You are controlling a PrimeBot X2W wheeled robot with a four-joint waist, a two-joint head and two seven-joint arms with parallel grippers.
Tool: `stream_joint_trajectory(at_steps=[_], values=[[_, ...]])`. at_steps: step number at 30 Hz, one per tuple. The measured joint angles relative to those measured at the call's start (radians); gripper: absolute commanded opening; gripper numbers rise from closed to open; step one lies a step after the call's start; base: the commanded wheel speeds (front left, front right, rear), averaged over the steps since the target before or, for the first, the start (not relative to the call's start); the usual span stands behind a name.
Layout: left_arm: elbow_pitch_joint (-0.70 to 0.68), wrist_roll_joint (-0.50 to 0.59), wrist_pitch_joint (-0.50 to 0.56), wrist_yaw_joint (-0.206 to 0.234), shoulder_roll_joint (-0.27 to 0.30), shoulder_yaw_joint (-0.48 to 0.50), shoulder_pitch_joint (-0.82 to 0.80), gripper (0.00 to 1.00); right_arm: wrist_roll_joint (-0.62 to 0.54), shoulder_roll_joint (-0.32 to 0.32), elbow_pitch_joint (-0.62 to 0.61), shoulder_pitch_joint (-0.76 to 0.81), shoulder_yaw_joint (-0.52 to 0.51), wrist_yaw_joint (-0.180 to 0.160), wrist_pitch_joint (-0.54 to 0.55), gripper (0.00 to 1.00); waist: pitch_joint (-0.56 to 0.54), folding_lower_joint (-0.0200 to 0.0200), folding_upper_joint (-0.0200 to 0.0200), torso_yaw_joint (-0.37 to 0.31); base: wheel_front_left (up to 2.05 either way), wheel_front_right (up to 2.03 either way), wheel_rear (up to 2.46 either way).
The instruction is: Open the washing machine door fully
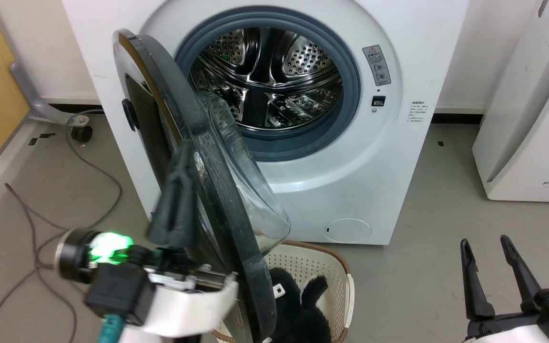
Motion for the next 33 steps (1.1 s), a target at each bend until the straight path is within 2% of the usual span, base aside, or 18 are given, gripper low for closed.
stream_joint_trajectory(at_steps=[12,19,27,33], values=[[-0.003,-0.017,0.000,-0.041,0.000,-0.248,-0.015,0.00,-0.006,0.000,0.006,0.000,0.008,0.000,0.000,1.00,0.002,0.0000,0.0000,0.010,0.00,0.00,0.00],[0.030,-0.019,0.000,-0.051,0.000,-0.368,-0.018,0.00,-0.007,0.000,0.014,0.000,0.010,0.000,0.000,1.00,0.003,0.0000,0.0000,0.018,0.00,0.00,0.00],[0.084,-0.037,0.000,-0.062,0.000,-0.450,0.000,0.00,-0.007,0.000,0.019,0.000,0.012,0.000,0.000,1.00,0.011,0.0000,0.0000,0.023,0.00,0.00,0.00],[0.135,-0.034,0.000,-0.075,0.000,-0.472,0.030,0.00,-0.007,0.000,0.023,0.000,0.009,0.000,0.000,1.00,0.019,0.0000,0.0000,0.032,0.00,0.00,0.00]])
